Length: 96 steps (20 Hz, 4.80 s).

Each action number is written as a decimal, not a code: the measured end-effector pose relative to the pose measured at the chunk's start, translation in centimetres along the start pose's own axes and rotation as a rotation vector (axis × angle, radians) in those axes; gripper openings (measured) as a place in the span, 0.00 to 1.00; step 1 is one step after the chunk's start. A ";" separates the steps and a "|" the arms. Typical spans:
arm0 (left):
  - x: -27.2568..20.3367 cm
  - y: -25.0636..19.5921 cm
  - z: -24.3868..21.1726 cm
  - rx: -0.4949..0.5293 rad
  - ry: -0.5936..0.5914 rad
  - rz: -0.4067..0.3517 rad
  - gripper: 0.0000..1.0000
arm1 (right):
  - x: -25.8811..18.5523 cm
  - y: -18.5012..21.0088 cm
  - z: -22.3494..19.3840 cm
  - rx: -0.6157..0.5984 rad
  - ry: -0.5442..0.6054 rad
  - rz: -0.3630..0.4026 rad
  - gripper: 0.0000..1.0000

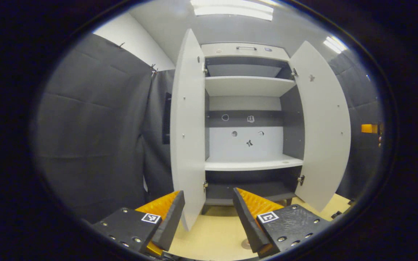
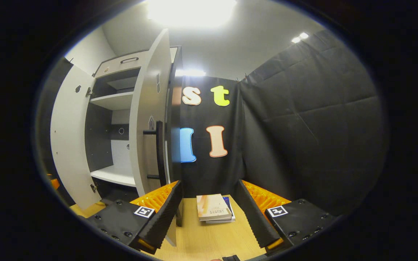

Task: Grasp the bottle in the cabinet with the left hand and place it on the coaster, then close the right door with the right hand and the left door with the left hand.

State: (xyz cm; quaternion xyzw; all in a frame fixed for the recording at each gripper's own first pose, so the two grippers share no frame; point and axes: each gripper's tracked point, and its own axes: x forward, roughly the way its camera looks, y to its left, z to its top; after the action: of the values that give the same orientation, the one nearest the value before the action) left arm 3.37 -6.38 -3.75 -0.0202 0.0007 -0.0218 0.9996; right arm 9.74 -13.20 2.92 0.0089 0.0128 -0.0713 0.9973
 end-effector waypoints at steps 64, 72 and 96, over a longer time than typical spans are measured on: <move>13.9 18.3 7.4 -0.056 -0.020 -0.046 0.82 | 2.2 23.2 -4.4 -0.058 0.068 0.181 0.96; 16.4 15.9 10.0 -0.053 -0.011 -0.073 0.82 | 0.6 18.6 -6.5 -0.035 0.112 0.148 0.96; 14.9 6.3 10.8 -0.012 -0.047 -0.126 0.79 | -1.4 8.9 -6.1 -0.010 0.123 0.090 0.96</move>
State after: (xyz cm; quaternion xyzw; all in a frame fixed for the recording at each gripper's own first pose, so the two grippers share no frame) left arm 18.52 -0.34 6.81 -0.0266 -0.0239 -0.0842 0.9958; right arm 9.49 -4.04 -3.01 0.0090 0.0737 -0.0255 0.9969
